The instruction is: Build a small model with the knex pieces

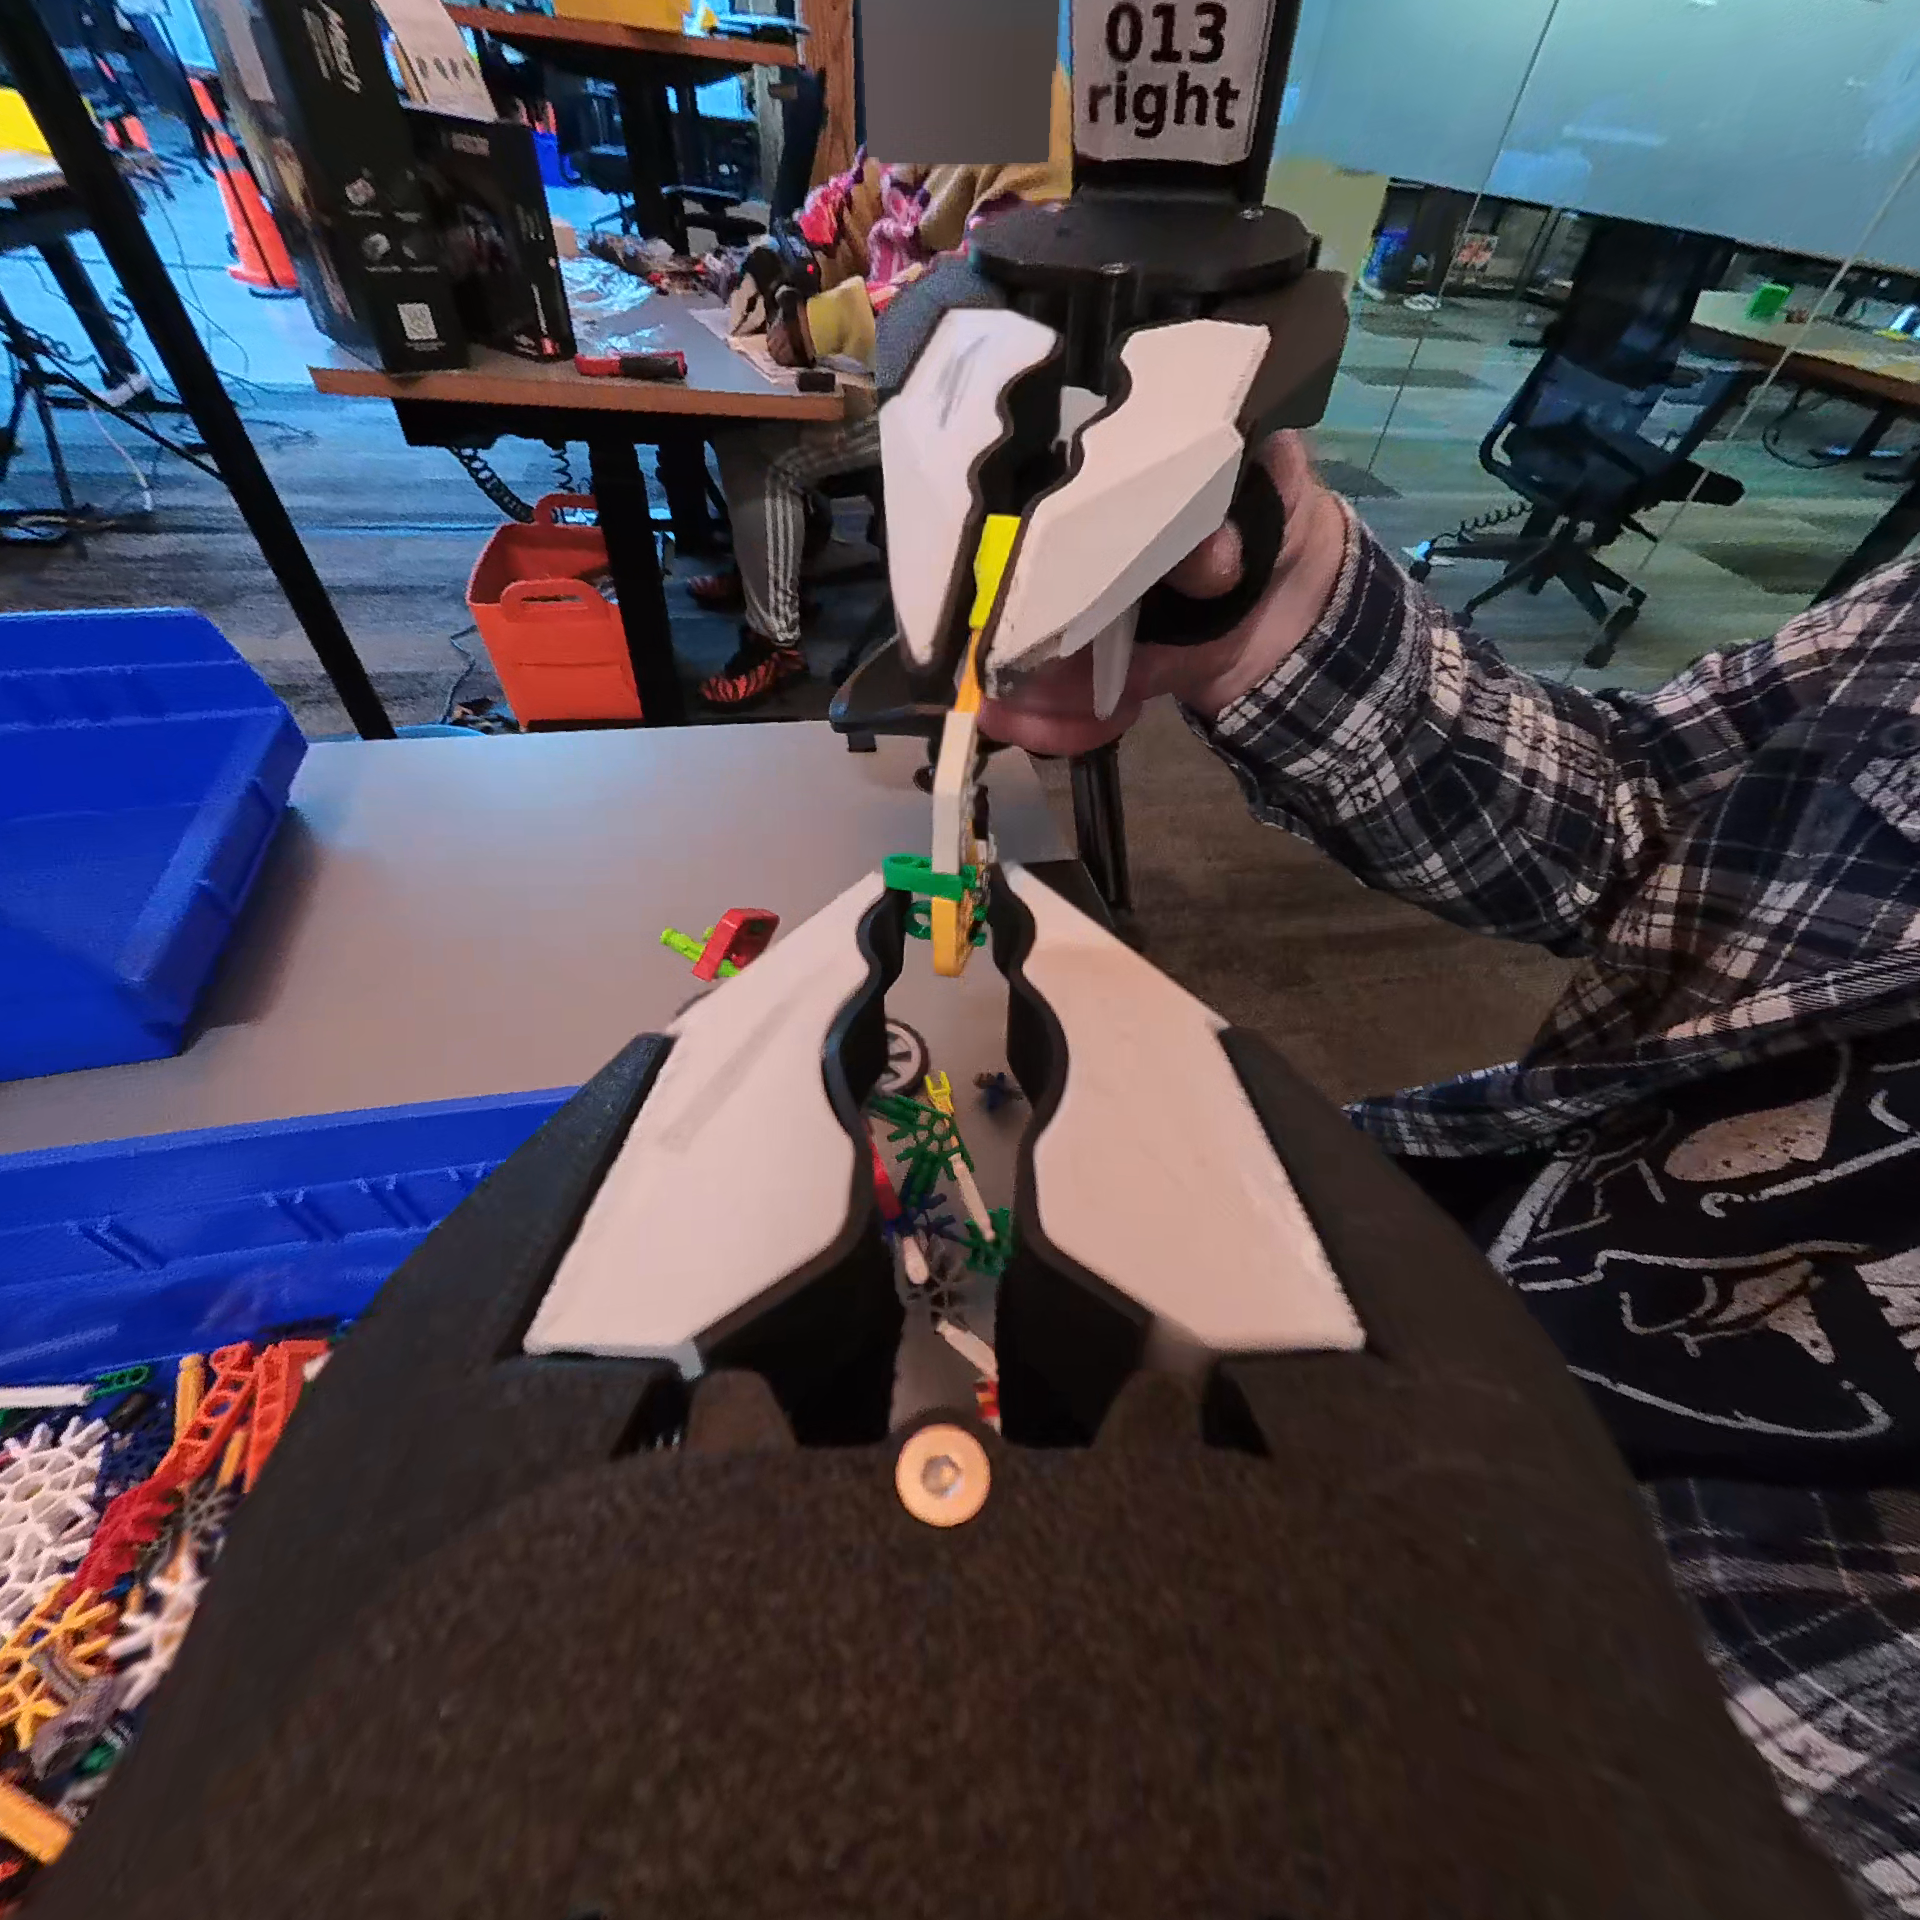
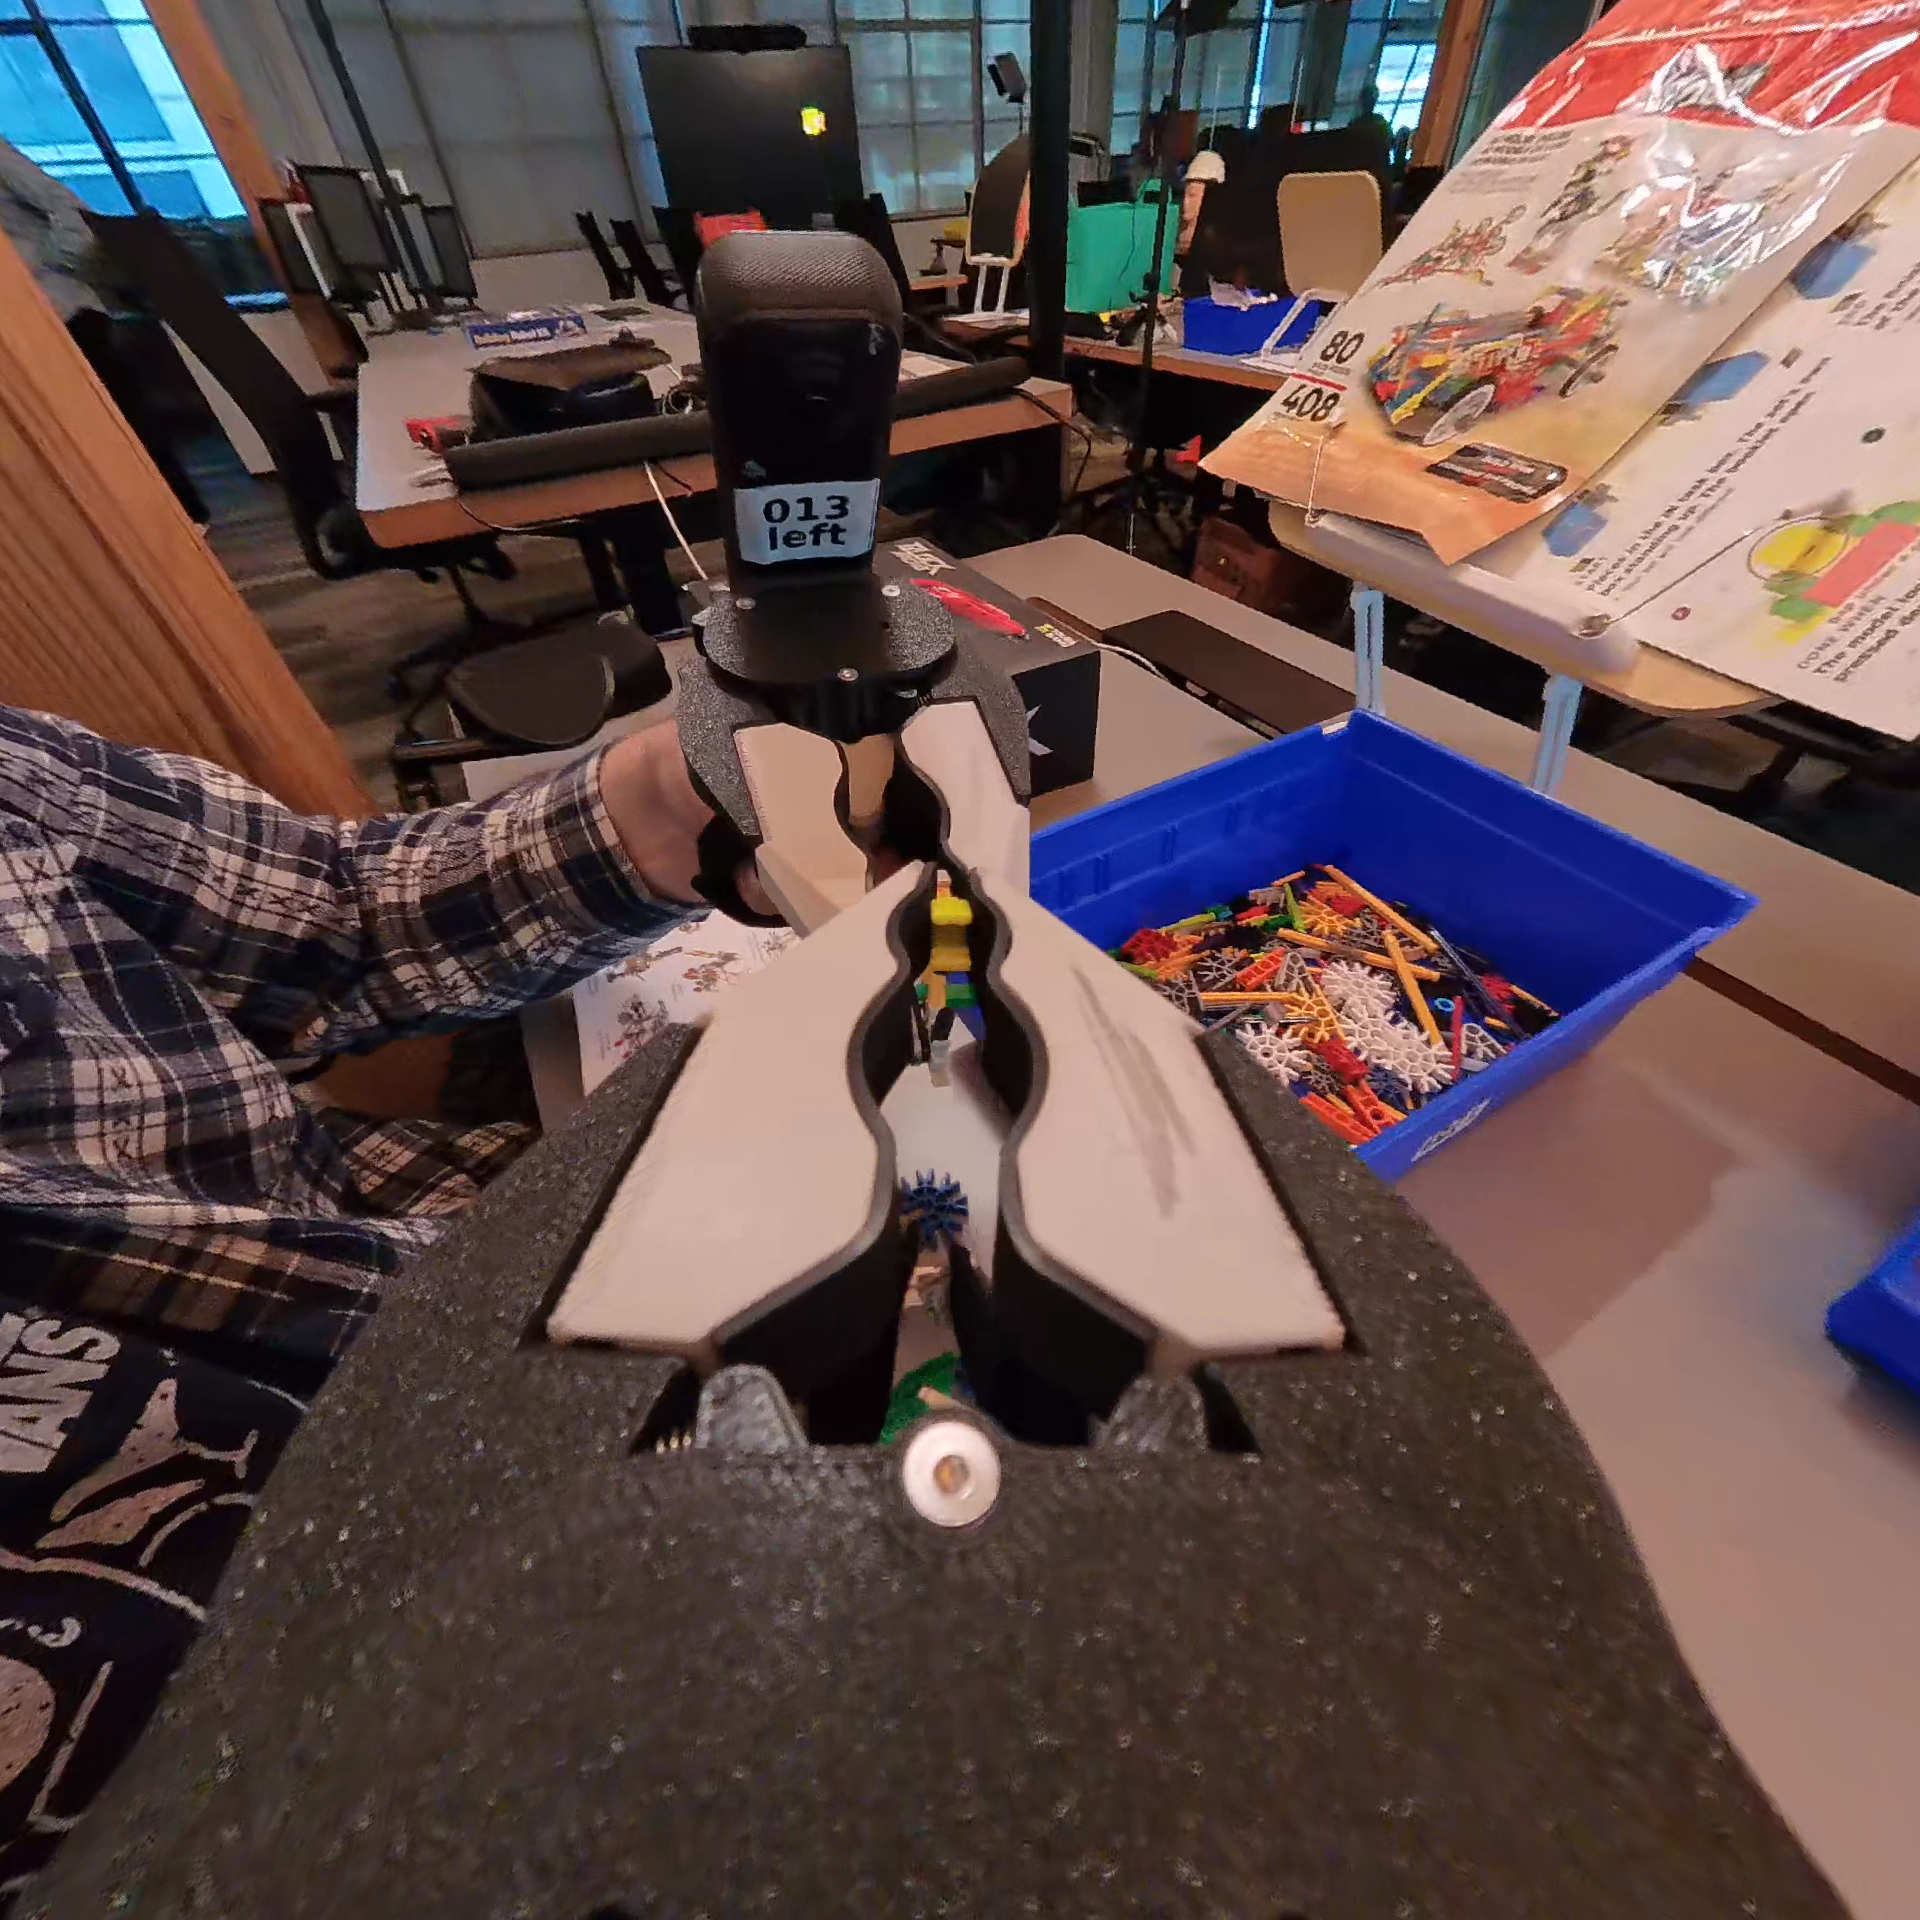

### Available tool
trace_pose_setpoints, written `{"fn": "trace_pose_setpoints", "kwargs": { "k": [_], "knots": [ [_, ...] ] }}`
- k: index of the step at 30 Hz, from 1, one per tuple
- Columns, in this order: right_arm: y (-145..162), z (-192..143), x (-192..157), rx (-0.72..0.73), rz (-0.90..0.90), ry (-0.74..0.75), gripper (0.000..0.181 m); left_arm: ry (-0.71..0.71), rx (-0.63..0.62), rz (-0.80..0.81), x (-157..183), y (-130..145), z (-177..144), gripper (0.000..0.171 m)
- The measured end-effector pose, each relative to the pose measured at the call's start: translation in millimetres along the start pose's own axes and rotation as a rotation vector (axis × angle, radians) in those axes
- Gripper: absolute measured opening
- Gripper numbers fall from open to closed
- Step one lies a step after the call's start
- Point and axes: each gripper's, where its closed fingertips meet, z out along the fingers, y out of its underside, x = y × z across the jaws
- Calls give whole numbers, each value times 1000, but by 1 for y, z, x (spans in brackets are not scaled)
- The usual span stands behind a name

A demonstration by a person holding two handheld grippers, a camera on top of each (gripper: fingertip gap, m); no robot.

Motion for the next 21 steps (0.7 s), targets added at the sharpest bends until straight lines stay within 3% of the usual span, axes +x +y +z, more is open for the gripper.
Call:
{"fn": "trace_pose_setpoints", "kwargs": {
  "k": [3, 9, 13, 15, 18, 21],
  "knots": [
    [-2, 0, 0, -9, -15, 3, 4, -3, 36, 15, 0, -5, 1, 22],
    [-11, -4, -7, 7, -16, -63, 4, -4, 107, 48, 1, -20, -5, 17],
    [-13, -3, -9, 2, -23, -82, 4, -10, 166, 59, 2, -34, -15, 33],
    [-13, -3, -9, 6, -23, -82, 4, -31, 165, 93, 3, -37, -16, 16],
    [-16, -3, -7, 19, -22, -73, 4, -53, 170, 107, 3, -39, -16, 11],
    [-14, 1, 7, -14, -97, 53, 3, -163, 136, 108, -11, -36, -14, 1]
  ]
}}
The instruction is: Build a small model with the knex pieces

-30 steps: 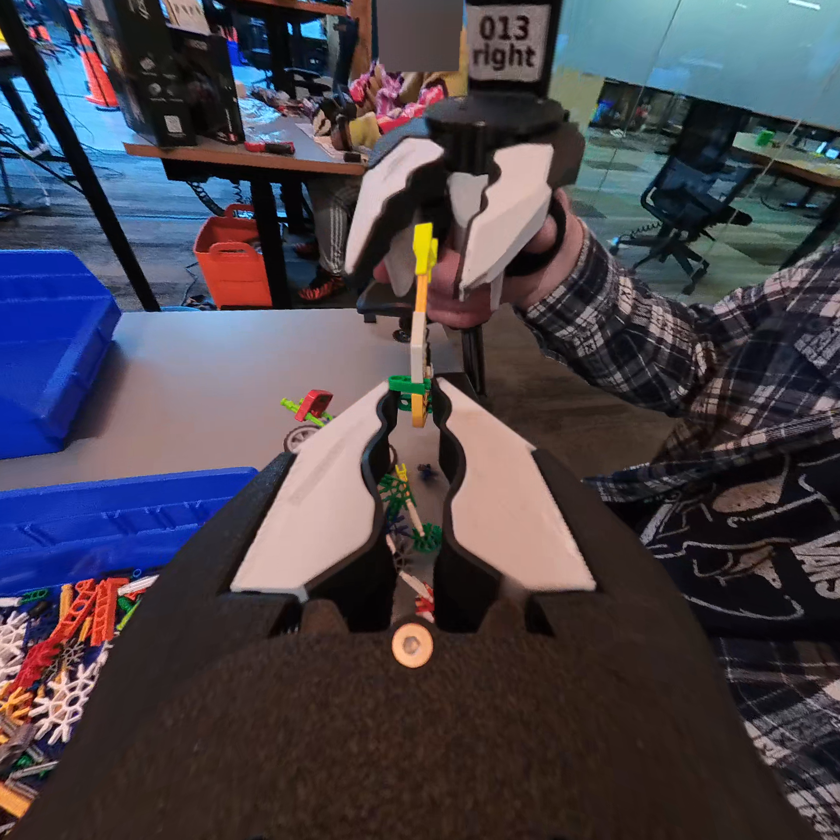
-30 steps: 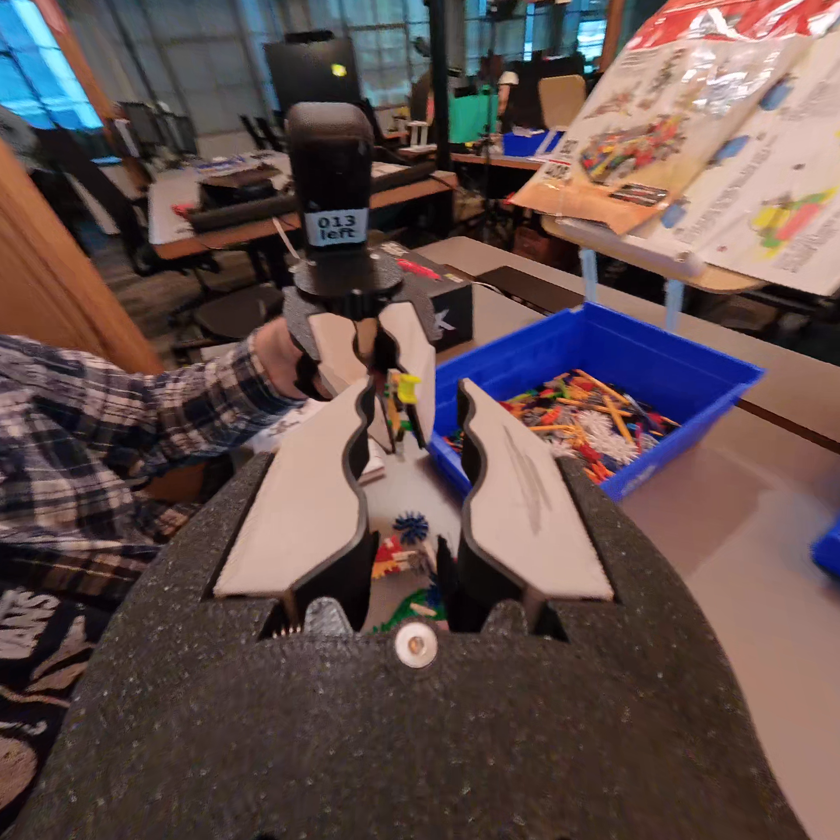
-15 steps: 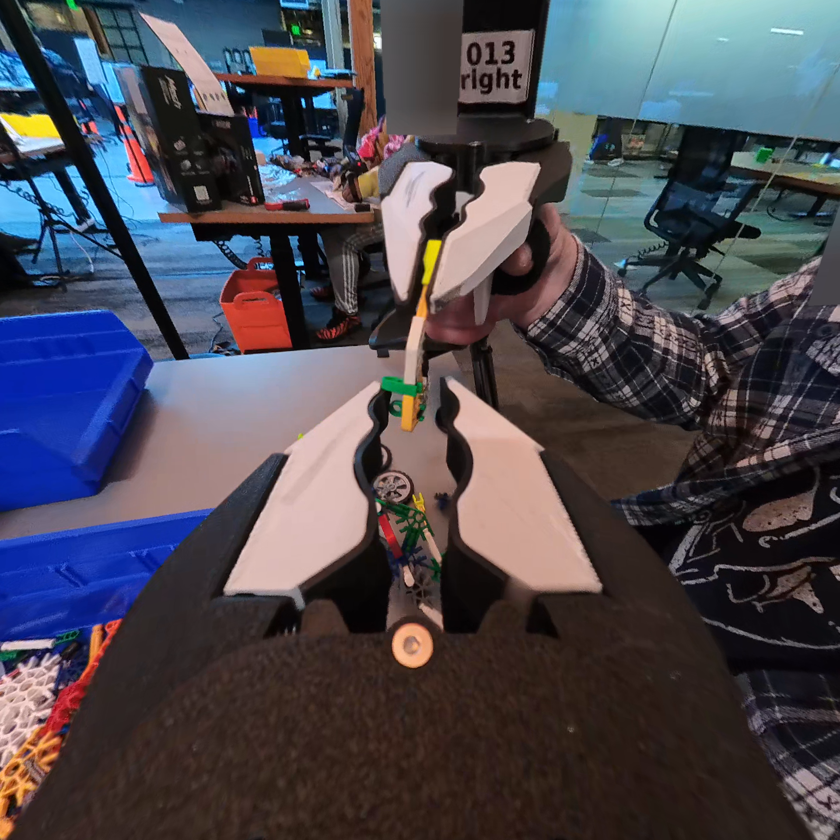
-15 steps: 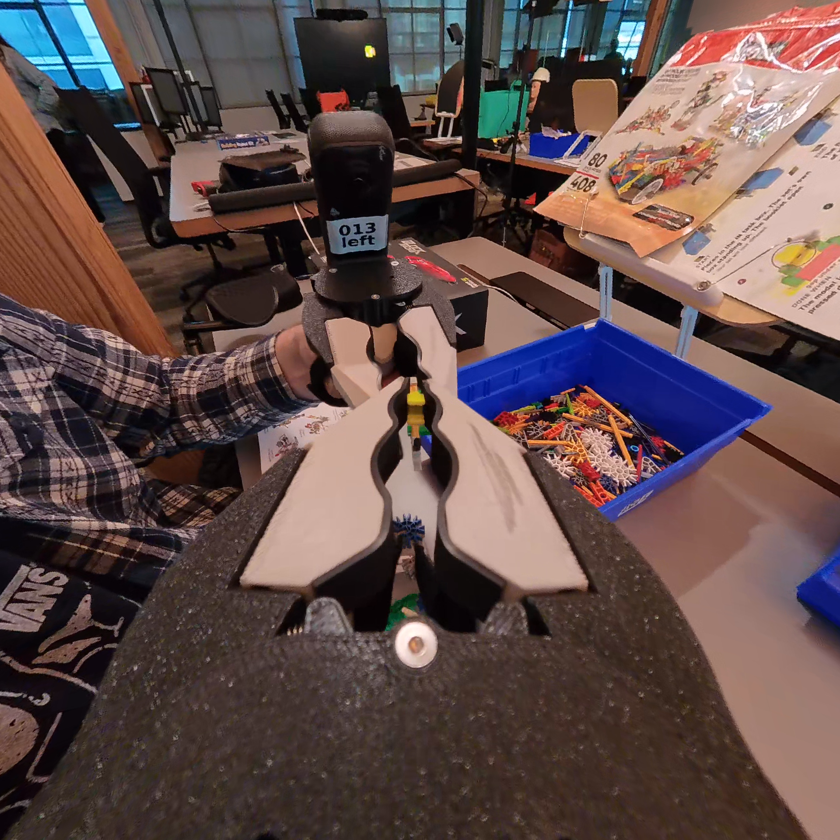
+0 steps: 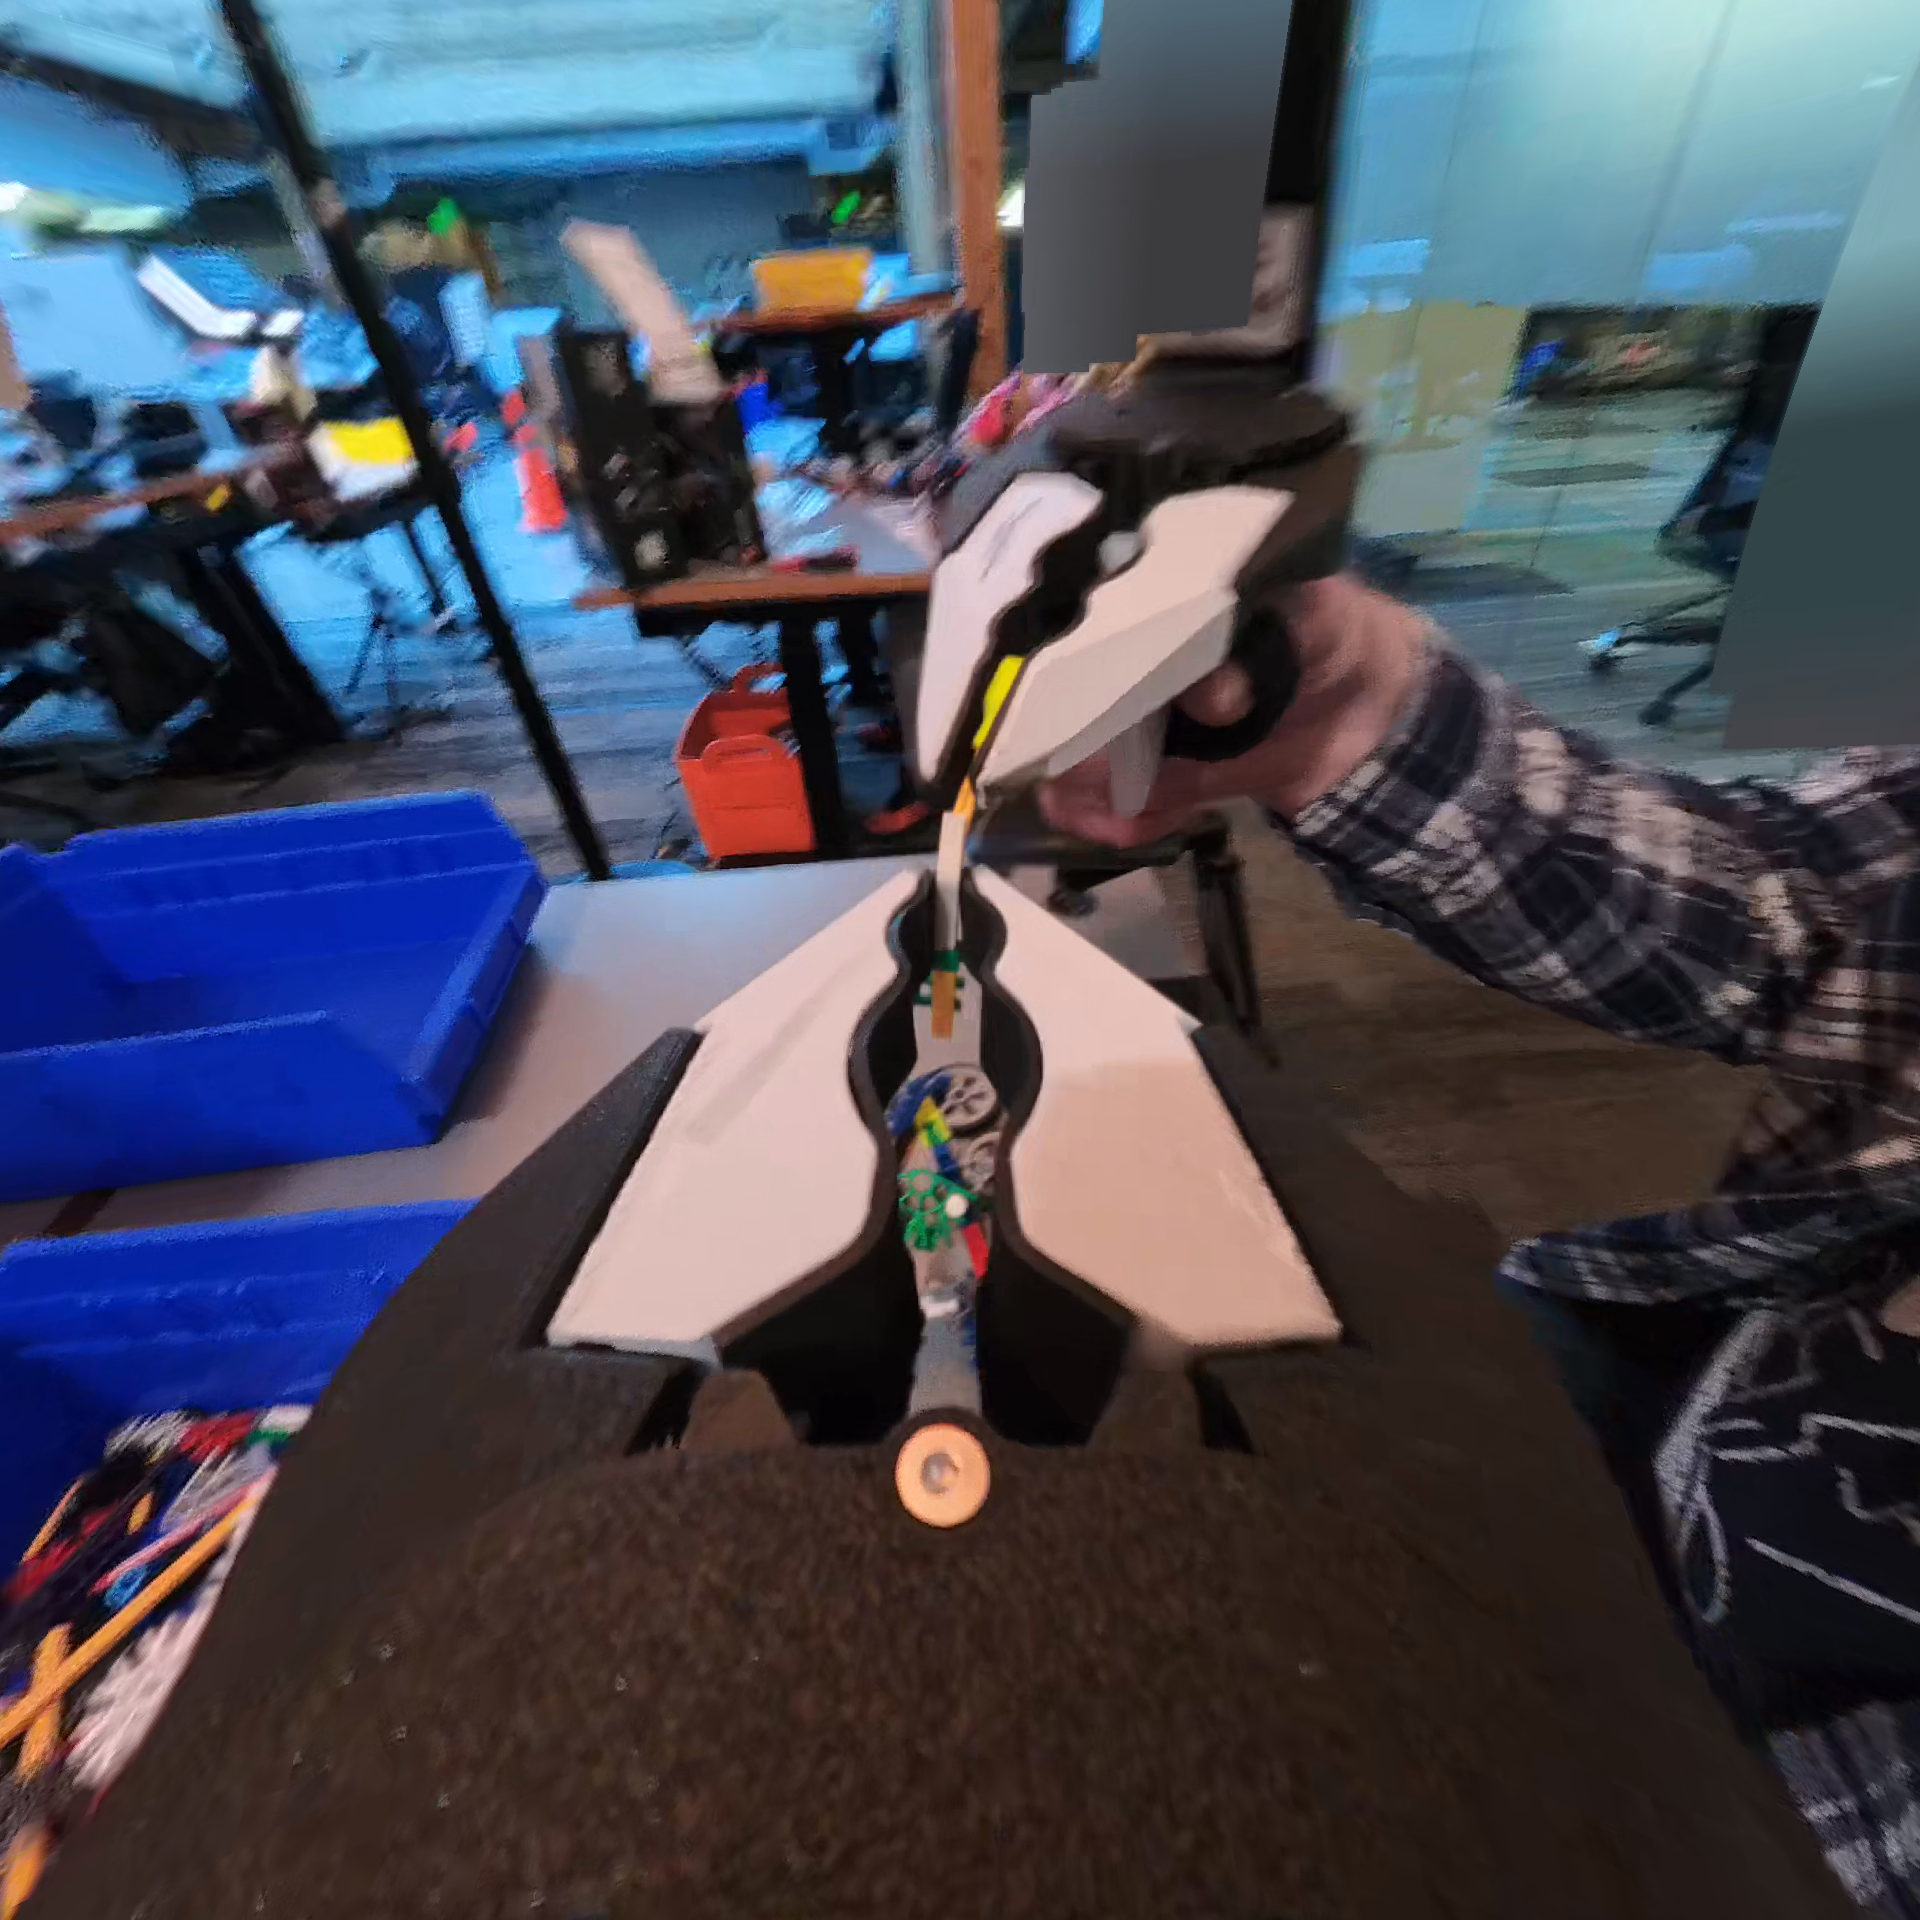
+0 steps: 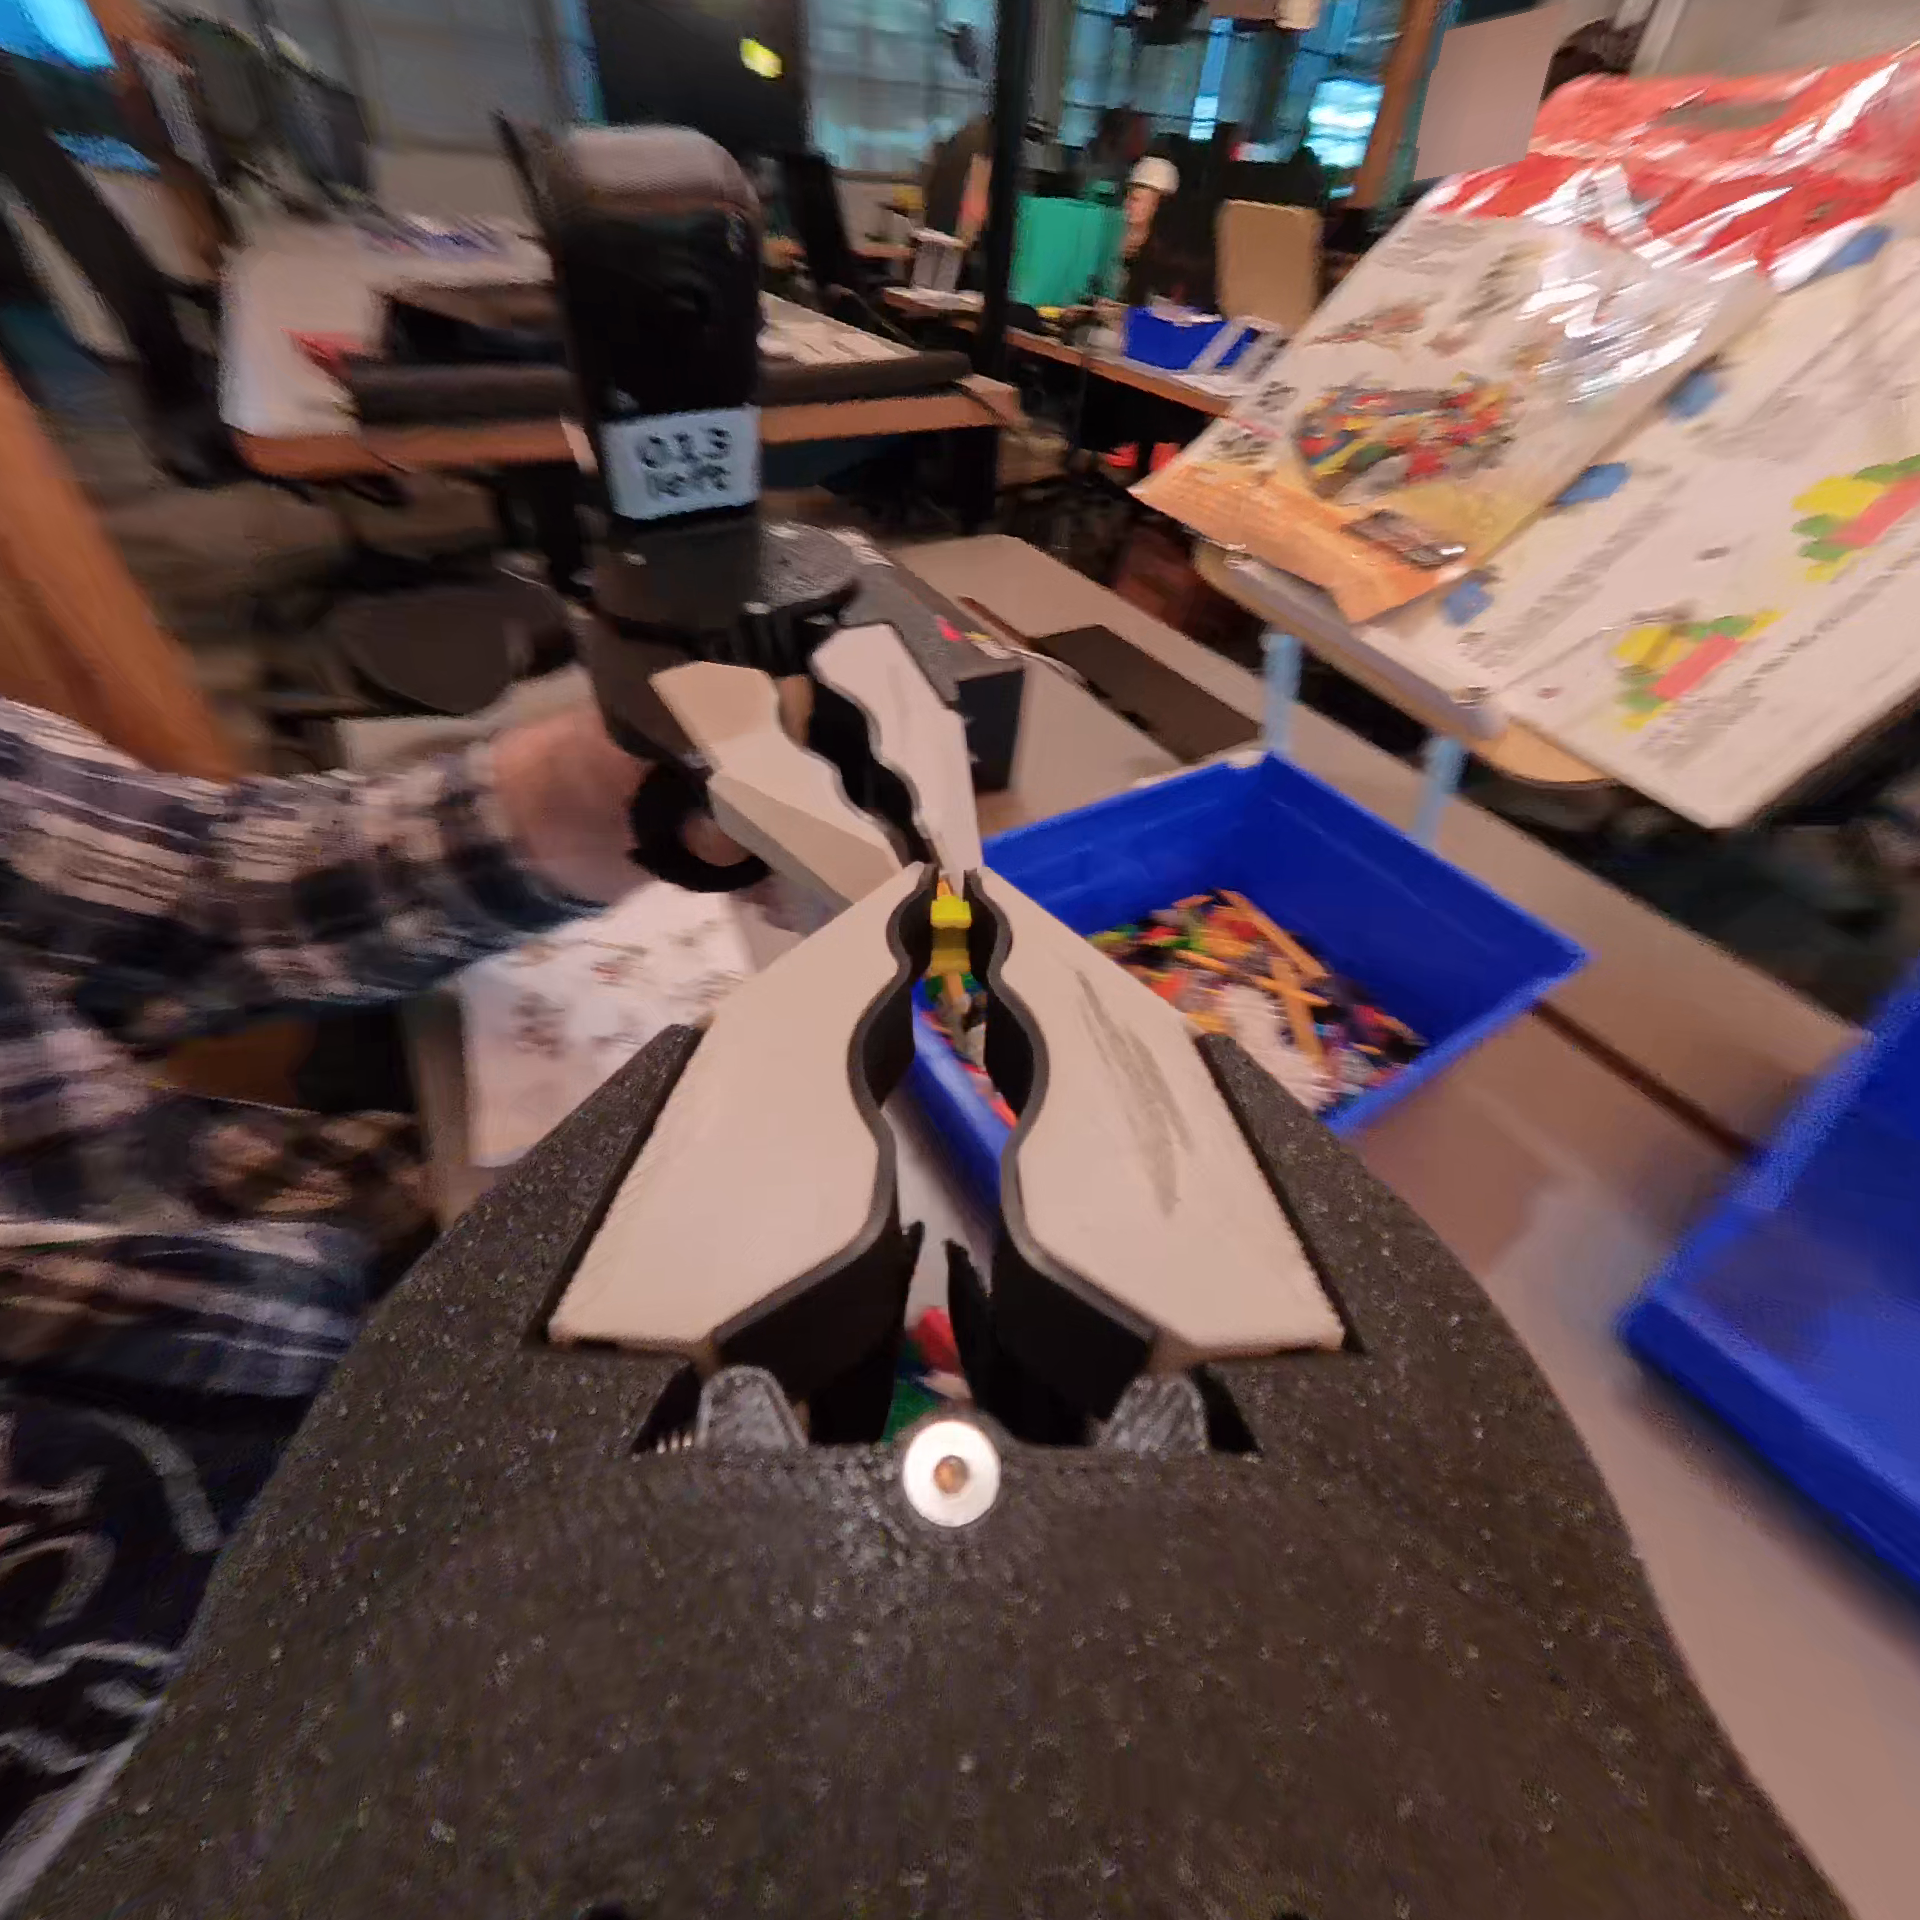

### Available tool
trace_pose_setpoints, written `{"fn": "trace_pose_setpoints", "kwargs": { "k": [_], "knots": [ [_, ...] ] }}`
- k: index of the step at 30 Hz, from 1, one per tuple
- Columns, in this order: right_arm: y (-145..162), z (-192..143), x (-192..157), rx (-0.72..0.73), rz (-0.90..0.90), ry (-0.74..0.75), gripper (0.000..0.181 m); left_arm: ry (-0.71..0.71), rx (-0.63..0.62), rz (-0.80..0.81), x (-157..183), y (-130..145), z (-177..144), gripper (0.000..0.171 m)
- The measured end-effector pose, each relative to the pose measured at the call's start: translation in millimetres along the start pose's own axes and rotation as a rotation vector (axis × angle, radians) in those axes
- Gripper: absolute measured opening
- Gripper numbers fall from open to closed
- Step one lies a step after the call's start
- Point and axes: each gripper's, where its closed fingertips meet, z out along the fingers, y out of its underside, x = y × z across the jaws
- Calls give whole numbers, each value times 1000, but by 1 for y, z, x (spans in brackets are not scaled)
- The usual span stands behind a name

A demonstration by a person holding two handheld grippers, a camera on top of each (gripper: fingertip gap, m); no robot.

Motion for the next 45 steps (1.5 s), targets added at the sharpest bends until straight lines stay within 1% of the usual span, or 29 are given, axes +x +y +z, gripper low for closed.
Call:
{"fn": "trace_pose_setpoints", "kwargs": {
  "k": [2, 4, 7, 13, 16, 17, 18, 21, 22, 23, 24, 25, 26, 28, 30, 33, 35, 38, 39, 41, 45],
  "knots": [
    [2, 4, 10, -43, -112, 125, 4, -71, -18, -16, -12, 3, 2, 0],
    [-2, 8, 16, -54, -198, 221, 4, -84, 10, -86, -19, 0, 1, 0],
    [-1, 15, 26, -121, -380, 393, 4, -160, 0, -124, -33, 4, 2, 0],
    [-7, 25, 31, -200, -720, 632, 4, -178, 85, -257, -43, -2, -1, 0],
    [-16, 27, 29, -198, -886, 762, 4, -162, 160, -310, -43, -11, -4, 0],
    [-19, 27, 28, -183, -908, 791, 3, -155, 180, -322, -43, -14, -5, 0],
    [-22, 27, 26, -145, -879, 787, 4, -143, 200, -327, -41, -17, -6, 0],
    [-31, 22, 21, 18, -667, 706, 4, -115, 255, -332, -34, -27, -11, 0],
    [-35, 19, 19, 94, -547, 650, 4, -98, 273, -321, -31, -32, -12, 0],
    [-43, 13, 17, 190, -402, 585, 4, -139, 279, -317, -37, -32, -16, 0],
    [-51, 3, 18, 282, -258, 529, 4, -140, 301, -309, -39, -35, -21, 0],
    [-58, -7, 22, 355, -146, 488, 4, -117, 336, -311, -40, -39, -27, 0],
    [-62, -14, 25, 390, -72, 444, 4, -112, 343, -315, -42, -39, -30, 0],
    [-57, -16, 27, 359, 11, 349, 4, -140, 311, -278, -45, -35, -33, 0],
    [-48, -22, 32, 302, -5, 367, 4, -146, 267, -238, -43, -31, -33, 0],
    [-17, -28, 23, 139, -8, 302, 4, -185, 169, -164, -46, -17, -33, 1],
    [12, -36, 23, 9, -15, 317, 4, -193, 140, -149, -47, -10, -34, 1],
    [55, -54, 19, -110, 49, 314, 4, -183, 130, -162, -47, -2, -34, 1],
    [70, -60, 19, -135, 83, 321, 4, -181, 129, -165, -47, 1, -33, 1],
    [105, -67, 10, -194, 180, 277, 4, -180, 114, -170, -47, 7, -32, 1],
    [181, -69, -6, -350, 348, 199, 4, -164, 98, -183, -46, 16, -25, 1]
  ]
}}
